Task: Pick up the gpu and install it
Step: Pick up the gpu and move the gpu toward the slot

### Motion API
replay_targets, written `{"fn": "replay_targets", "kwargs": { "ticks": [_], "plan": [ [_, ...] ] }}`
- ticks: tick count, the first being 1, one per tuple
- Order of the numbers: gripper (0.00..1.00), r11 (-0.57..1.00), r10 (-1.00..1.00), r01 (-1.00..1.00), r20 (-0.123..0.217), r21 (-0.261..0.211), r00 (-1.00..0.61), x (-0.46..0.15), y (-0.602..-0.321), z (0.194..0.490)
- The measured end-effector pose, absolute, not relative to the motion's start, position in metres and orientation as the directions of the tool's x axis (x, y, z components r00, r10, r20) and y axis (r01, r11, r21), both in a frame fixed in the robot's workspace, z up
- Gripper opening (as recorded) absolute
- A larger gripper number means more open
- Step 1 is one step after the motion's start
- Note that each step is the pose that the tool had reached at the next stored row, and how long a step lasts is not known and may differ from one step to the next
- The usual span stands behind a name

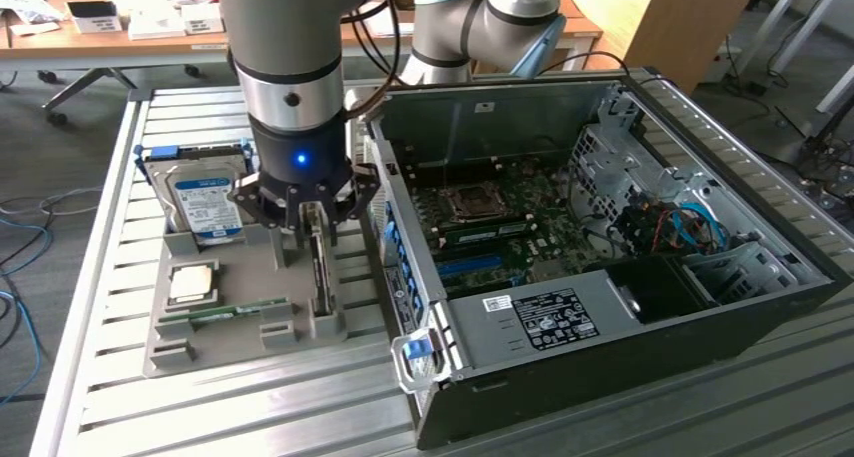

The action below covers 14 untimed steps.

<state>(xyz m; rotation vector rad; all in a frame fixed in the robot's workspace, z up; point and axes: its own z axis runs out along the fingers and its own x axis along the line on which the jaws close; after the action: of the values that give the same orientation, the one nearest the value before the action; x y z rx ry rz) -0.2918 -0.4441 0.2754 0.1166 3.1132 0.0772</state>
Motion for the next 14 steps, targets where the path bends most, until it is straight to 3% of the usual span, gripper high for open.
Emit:
{"fn": "replay_targets", "kwargs": {
  "ticks": [14],
  "plan": [
    [0.42,0.996,0.075,0.074,-0.023,0.050,-0.997,-0.2918,-0.4441,0.2674]
  ]
}}
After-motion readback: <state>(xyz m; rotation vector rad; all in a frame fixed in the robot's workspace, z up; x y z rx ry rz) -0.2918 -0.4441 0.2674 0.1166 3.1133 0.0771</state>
